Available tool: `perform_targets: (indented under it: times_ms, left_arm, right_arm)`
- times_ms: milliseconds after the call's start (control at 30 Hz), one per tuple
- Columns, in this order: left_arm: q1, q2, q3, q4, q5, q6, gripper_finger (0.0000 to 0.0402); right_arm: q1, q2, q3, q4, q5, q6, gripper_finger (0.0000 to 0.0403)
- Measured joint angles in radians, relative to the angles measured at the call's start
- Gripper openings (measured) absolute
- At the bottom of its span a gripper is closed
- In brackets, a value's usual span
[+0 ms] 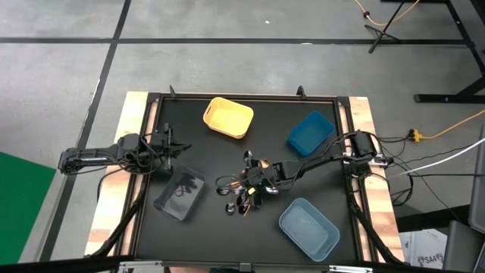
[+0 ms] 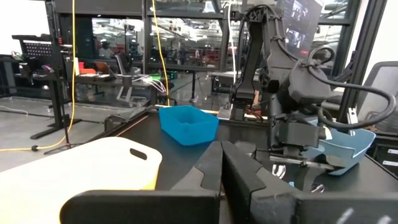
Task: Sort silverware by color (type)
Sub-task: Put the light blue spoon into the blue bin
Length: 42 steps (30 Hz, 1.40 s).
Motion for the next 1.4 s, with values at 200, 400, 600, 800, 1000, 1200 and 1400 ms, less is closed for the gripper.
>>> perform_targets:
  times_ms: [200,400,600,800,1000,1200,1400]
  left_arm:
    - [0.0,0.0,0.0,0.0,0.0,0.0,0.0]
    - [0.0,0.0,0.0,0.0,0.0,0.0,0.0]
    - [0.0,0.0,0.0,0.0,-0.001,0.0,0.0]
    - [0.0,0.0,0.0,0.0,-0.001,0.0,0.0]
    - [0.0,0.0,0.0,0.0,-0.001,0.0,0.0]
    - [0.0,0.0,0.0,0.0,-0.001,0.0,0.0]
    - [0.0,0.0,0.0,0.0,-0.001,0.0,0.0]
  right_arm:
    - [-0.005,0.0,0.0,-0.001,0.005,-0.001,0.0215]
    - [-0.005,0.0,0.0,-0.005,0.008,-0.001,0.0215]
    - [-0.005,0.0,0.0,-0.007,0.008,0.0,0.0186]
    - [-0.005,0.0,0.0,-0.012,0.008,0.019,0.0153]
    - [-0.013,0.0,0.0,-0.019,0.009,0.037,0.0138]
    - [-0.024,0.0,0.001,-0.04,-0.02,0.098,0.0133]
    - [-0.025,0.0,0.001,-0.043,-0.044,0.105,0.0133]
